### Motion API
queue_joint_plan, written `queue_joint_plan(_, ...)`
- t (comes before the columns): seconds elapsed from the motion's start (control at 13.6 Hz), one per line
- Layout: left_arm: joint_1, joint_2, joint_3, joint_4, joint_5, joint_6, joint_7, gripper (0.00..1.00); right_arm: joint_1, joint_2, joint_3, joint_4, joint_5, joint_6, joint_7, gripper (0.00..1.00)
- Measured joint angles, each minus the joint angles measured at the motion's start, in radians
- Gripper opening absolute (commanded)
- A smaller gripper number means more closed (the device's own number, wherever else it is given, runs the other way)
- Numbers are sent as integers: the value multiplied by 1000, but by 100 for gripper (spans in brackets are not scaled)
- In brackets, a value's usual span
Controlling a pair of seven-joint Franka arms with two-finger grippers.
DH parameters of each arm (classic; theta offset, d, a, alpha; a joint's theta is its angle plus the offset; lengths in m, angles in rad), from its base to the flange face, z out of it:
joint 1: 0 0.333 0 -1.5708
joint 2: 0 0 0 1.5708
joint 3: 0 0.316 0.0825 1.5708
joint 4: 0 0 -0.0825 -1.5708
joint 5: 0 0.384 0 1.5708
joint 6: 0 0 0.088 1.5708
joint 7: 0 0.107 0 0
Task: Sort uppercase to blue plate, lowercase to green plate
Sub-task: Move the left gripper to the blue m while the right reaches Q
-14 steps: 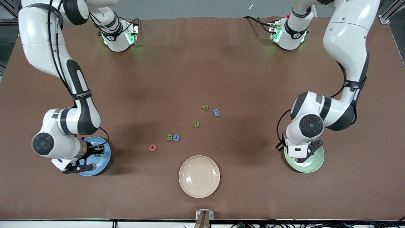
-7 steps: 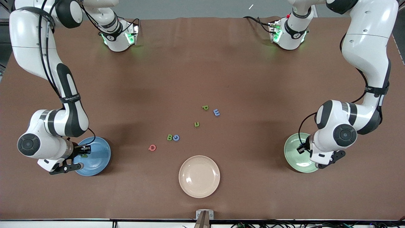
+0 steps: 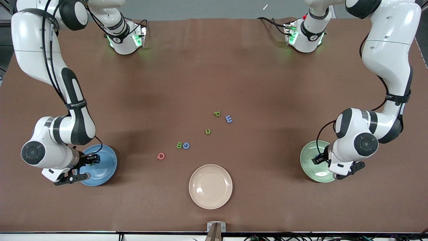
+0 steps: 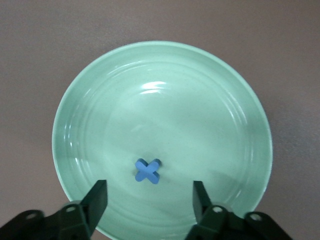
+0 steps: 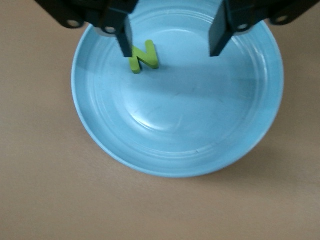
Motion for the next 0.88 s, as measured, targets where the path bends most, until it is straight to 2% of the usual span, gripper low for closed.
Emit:
queue_joint_plan(0.22, -20, -18, -70, 4, -1, 0, -25, 99, 26, -3, 10, 7, 1, 1, 1, 87)
queue_joint_plan(0.44, -95, -23, -145, 3, 0, -1, -156, 99, 72, -10, 14, 15, 2, 1, 49, 94)
queue_joint_plan(0.59, -186, -22, -148, 2, 0, 0, -225, 95, 103, -16, 16, 17, 2, 0, 115, 98)
queue_joint_plan(0.88, -356, -13, -139, -17, 47, 32, -407, 79, 166, -36, 20, 17, 2, -9, 247, 98)
